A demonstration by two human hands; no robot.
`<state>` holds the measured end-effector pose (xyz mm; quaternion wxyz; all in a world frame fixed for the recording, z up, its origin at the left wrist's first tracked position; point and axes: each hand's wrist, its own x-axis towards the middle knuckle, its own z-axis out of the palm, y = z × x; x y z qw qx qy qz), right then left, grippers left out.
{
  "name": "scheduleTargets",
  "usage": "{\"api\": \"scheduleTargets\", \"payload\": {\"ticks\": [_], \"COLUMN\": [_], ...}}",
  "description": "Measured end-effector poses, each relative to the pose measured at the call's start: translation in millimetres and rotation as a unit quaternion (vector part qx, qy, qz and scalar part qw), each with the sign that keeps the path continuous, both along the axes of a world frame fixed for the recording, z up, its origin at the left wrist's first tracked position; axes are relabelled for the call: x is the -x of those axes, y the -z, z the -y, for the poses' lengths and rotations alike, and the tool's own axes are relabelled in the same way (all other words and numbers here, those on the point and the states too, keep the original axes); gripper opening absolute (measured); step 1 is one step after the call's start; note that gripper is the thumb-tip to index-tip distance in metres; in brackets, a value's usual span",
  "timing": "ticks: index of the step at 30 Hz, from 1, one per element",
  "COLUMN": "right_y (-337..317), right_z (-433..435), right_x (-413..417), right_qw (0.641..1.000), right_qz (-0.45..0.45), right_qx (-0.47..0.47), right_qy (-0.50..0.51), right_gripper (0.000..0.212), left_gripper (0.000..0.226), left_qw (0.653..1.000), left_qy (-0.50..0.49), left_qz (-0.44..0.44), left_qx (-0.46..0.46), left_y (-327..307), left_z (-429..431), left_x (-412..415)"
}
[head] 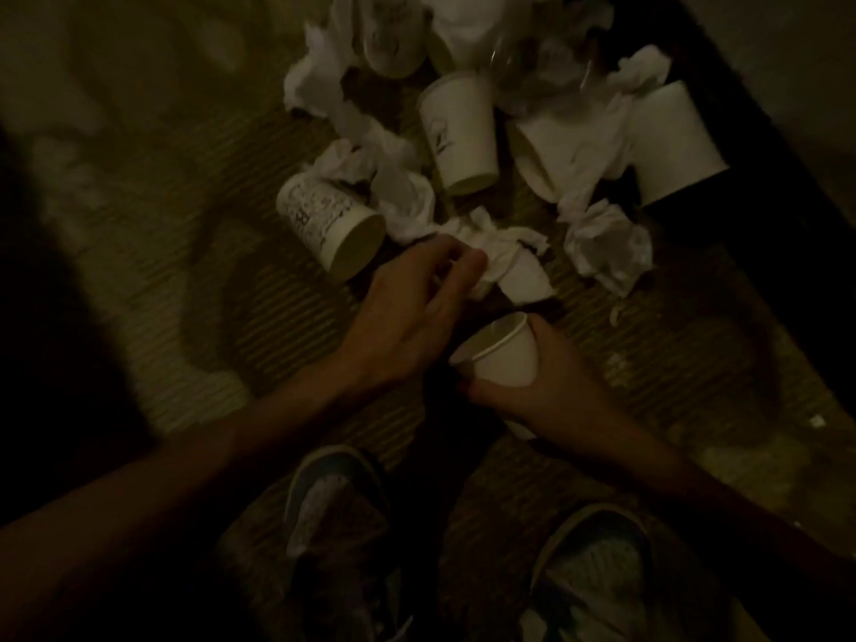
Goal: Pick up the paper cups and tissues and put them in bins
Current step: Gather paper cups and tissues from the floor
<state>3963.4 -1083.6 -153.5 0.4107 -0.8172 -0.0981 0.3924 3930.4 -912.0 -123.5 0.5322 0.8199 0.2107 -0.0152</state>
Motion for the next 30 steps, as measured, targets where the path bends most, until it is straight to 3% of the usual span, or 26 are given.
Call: {"api": "scheduleTargets", "payload": {"ticks": [4, 11, 15, 18, 24, 27, 30], "right_y": [-10.7, -19.3, -20.3, -20.5, -17.1, -17.0, -19.8], "right_z": [9.4, 40.4, 50.1, 54.0, 51.9, 50.8, 55.4], "right_x": [-20.2, -33.9, -35.7, -38.4, -43.9, -47.6, -51.0], "right_qw": [1.000, 0.995, 0.986, 0.980, 0.971, 0.968, 0.965], "right_qz": [-0.011, -0.045, -0.065, -0.065, -0.072, -0.083, -0.091], "right_qx": [-0.018, -0.071, -0.097, -0.123, -0.143, -0.147, -0.149], "right_qy": [-0.017, 0.061, 0.119, 0.139, 0.177, 0.188, 0.196], "right_gripper": [0.099, 0.073, 0.070, 0.068, 0.069, 0.066, 0.055], "left_gripper": [0.020, 0.052, 0.042, 0.022, 0.021, 0.032, 0.039], "left_qw": [0.995, 0.969, 0.951, 0.945, 0.950, 0.956, 0.932], "left_qy": [0.000, 0.117, 0.158, 0.152, 0.100, 0.078, 0.146], "left_qz": [0.014, -0.070, -0.061, -0.032, 0.055, 0.098, 0.144], "left_qx": [-0.095, -0.206, -0.259, -0.286, -0.292, -0.265, -0.298], "left_y": [3.7, 25.6, 31.2, 32.4, 29.2, 22.1, 16.2], "left_z": [-9.3, 0.4, 1.3, -4.0, -5.2, -0.1, 9.9], "left_x": [-21.9, -35.4, -29.8, -23.9, -12.9, -20.9, -36.2]}}
